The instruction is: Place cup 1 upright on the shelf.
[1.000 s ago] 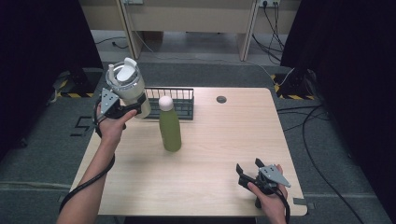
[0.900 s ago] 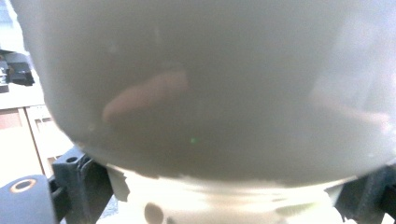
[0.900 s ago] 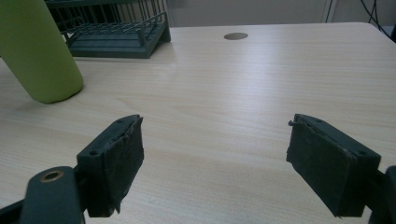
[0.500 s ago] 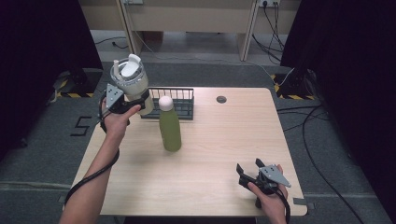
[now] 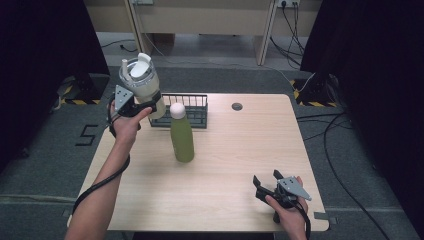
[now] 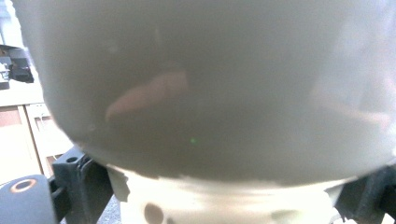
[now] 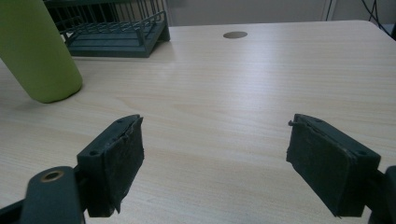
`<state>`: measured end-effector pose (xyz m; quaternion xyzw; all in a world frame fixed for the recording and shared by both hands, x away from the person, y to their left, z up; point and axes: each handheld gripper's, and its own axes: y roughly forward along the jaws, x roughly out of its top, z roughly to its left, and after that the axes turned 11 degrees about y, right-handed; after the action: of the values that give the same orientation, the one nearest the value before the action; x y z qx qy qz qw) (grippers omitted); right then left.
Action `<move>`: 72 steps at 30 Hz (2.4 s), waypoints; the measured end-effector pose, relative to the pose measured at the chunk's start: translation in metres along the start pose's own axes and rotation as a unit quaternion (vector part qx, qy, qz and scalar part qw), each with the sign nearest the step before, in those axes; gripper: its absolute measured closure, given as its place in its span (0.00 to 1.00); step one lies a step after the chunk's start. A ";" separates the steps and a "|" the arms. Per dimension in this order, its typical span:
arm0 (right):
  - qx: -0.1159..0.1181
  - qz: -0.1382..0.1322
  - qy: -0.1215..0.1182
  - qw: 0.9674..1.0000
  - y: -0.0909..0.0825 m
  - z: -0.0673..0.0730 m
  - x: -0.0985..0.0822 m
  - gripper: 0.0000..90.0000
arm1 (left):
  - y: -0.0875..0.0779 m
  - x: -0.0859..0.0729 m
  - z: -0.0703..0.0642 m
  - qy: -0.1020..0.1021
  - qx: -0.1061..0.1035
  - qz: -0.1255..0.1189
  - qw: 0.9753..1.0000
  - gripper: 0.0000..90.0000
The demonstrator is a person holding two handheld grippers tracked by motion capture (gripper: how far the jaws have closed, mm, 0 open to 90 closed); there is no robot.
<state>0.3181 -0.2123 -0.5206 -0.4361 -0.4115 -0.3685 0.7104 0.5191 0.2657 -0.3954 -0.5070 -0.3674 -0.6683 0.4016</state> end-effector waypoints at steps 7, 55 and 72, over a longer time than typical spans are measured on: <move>0.001 0.000 0.000 1.000 0.000 0.000 0.000 0.21 | 0.006 0.003 0.001 0.001 0.000 -0.001 1.000 0.10; 0.001 0.001 0.005 1.000 0.000 -0.002 -0.001 0.21 | 0.056 0.016 0.003 -0.007 0.006 -0.001 1.000 0.10; 0.002 0.000 0.005 1.000 0.000 -0.003 0.000 0.21 | 0.069 0.009 0.003 -0.005 0.017 0.006 1.000 0.10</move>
<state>0.3189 -0.2148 -0.5219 -0.4328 -0.4086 -0.3702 0.7132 0.5813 0.2388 -0.3804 -0.5056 -0.3774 -0.6573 0.4122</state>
